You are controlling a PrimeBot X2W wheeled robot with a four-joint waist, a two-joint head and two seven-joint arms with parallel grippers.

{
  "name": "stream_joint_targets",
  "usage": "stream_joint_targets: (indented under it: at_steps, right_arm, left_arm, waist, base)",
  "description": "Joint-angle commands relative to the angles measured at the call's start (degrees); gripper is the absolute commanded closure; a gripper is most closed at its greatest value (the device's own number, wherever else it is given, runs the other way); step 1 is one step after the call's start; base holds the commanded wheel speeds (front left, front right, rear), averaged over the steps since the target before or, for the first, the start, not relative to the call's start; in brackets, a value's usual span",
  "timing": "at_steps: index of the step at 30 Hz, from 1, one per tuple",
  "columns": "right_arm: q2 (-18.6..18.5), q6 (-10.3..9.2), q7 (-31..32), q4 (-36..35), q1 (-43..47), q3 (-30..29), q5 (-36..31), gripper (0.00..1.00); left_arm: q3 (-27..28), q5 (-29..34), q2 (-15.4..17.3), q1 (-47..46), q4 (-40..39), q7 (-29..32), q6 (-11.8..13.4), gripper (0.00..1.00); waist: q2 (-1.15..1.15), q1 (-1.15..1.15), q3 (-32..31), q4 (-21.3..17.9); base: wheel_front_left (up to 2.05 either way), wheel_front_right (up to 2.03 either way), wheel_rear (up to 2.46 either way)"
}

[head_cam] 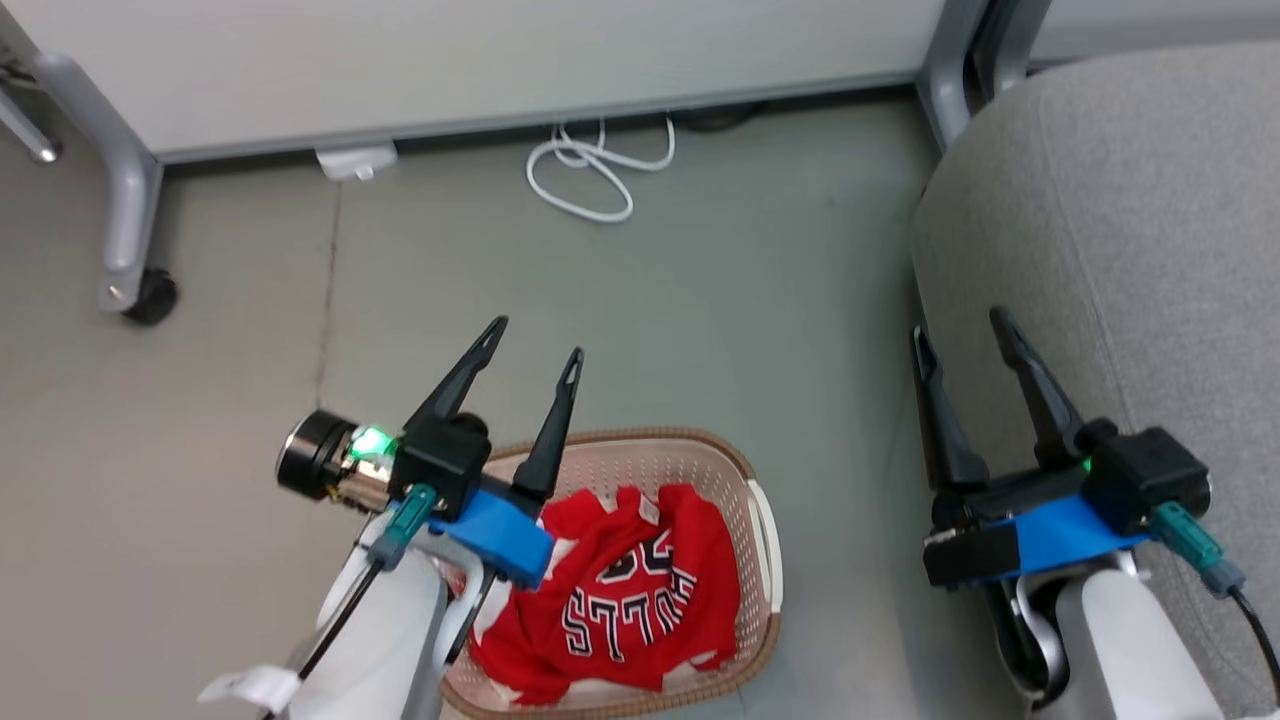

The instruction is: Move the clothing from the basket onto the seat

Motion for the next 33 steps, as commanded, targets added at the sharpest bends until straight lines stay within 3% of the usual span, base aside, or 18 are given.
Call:
stream_joint_targets:
  at_steps: [1,11,33]
  right_arm:
    - [-0.27,0.10,-0.18,-0.54,-2.19,-0.07,-0.56,0.00]
    - [-0.25,0.07,-0.18,-2.80,-10.08,0.63,-2.39,0.00]
    - [-0.24,0.07,-0.18,-7.51,-17.94,1.22,-3.96,0.00]
  left_arm:
    - [-1.48,0.12,0.67,-2.55,1.19,-0.28,-0.32,0.00]
    - [-12.84,-3.91,4.44,-13.29,10.51,-0.29,-0.30,0.00]
    - [-38.33,-15.93,6.39,-28.15,34.89,-0.28,-0.31,0.00]
  waist:
    - [0.00,-0.01,4.79,-1.33]
    - [0.00,-0.01,16.05,-4.67]
    - [0.00,-0.01,33.88,-8.20]
  base:
    - [0.00,0.00,0.00]
    - [0.00,0.00,0.00]
    - [0.00,0.00,0.00]
